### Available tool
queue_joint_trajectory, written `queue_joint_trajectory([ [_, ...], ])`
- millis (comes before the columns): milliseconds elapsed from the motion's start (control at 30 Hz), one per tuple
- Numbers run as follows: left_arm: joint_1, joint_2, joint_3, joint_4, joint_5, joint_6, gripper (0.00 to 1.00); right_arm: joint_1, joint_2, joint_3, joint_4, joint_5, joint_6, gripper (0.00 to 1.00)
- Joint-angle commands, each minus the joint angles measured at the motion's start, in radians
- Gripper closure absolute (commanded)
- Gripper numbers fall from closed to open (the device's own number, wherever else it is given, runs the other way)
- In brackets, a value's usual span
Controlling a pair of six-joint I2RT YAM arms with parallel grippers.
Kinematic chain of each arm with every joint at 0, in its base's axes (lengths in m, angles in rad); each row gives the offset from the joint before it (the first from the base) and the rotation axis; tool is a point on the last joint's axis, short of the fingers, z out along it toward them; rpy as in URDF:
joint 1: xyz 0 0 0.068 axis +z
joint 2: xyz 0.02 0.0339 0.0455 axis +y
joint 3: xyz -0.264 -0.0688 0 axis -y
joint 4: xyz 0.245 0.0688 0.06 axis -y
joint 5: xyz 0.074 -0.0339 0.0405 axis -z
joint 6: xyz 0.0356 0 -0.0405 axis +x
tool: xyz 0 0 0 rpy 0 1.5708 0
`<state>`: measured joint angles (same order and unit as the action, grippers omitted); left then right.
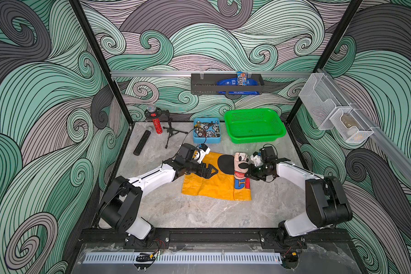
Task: Roll up the pillowcase
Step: Roll the pillowcase at the center of the board.
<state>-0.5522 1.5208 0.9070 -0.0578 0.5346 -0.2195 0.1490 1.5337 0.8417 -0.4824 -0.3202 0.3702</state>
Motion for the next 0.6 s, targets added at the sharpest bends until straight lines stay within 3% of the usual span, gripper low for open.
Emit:
queue_joint_trajectory([
  [0,0.006,0.009,0.003,0.01,0.029,-0.002,0.05,-0.002,-0.001,0.038,-0.094,0.047,-0.007,0.84],
  [200,0.006,0.004,0.001,-0.002,0.031,0.005,0.05,0.034,-0.003,0.101,-0.093,-0.007,0.038,0.54],
  [567,0.006,-0.012,-0.028,0.009,0.033,-0.003,0.04,0.166,0.04,0.202,-0.056,-0.054,0.12,0.53],
])
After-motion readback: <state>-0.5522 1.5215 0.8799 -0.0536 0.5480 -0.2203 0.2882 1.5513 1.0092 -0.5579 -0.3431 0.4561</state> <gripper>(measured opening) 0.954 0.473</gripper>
